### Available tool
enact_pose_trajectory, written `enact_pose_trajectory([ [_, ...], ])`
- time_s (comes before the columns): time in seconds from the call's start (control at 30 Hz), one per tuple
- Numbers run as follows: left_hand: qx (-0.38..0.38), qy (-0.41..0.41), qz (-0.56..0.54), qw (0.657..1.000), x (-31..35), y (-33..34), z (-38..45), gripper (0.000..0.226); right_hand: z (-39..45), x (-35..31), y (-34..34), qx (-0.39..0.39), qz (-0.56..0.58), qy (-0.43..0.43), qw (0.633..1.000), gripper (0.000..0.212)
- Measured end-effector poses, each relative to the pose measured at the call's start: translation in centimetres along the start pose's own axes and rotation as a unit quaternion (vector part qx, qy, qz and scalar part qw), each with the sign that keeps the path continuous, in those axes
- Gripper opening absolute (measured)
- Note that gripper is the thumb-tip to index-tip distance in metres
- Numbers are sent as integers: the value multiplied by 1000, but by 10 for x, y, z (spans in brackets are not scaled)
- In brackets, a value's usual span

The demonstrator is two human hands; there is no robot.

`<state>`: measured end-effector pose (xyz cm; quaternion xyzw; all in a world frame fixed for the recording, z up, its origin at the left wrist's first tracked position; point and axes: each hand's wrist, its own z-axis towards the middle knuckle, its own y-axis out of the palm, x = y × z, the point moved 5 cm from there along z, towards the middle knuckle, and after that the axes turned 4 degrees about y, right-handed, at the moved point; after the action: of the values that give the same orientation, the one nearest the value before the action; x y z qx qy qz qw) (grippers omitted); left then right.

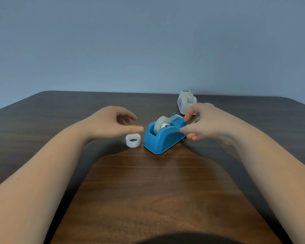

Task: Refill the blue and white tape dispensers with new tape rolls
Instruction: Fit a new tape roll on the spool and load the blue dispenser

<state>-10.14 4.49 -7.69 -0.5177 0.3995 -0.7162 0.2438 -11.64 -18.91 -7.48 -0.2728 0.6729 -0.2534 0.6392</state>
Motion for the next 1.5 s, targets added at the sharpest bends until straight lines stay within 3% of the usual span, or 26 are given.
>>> enact_pose_trajectory([
  [0.07,-57,-5,24,998,-8,2,-1,51,-6,-5,3,-6,-41,8,999,47],
  [0.13,-81,-2,22,996,-10,5,-1,60,-13,-11,5,5,-87,12,996,59],
  [0.27,-92,16,27,995,-6,14,1,57,-24,-19,15,7,-123,-13,992,56],
  [0.47,-46,27,33,998,-8,17,6,43,-21,-21,40,-13,-128,-49,990,68],
  [0.6,-2,3,19,1000,-18,14,12,50,-16,-19,40,-2,-94,-55,994,61],
  [0.87,125,-46,16,991,-33,24,34,44,7,-8,42,60,-42,-61,995,55],
  [1.03,138,-65,41,988,-44,25,55,43,25,-6,45,70,-16,-53,996,54],
  [1.33,93,-73,85,989,-54,26,102,35,58,-14,49,69,-44,-60,995,54],
  [1.5,117,-86,77,986,-70,22,114,34,81,-21,55,75,-35,-65,994,55],
])
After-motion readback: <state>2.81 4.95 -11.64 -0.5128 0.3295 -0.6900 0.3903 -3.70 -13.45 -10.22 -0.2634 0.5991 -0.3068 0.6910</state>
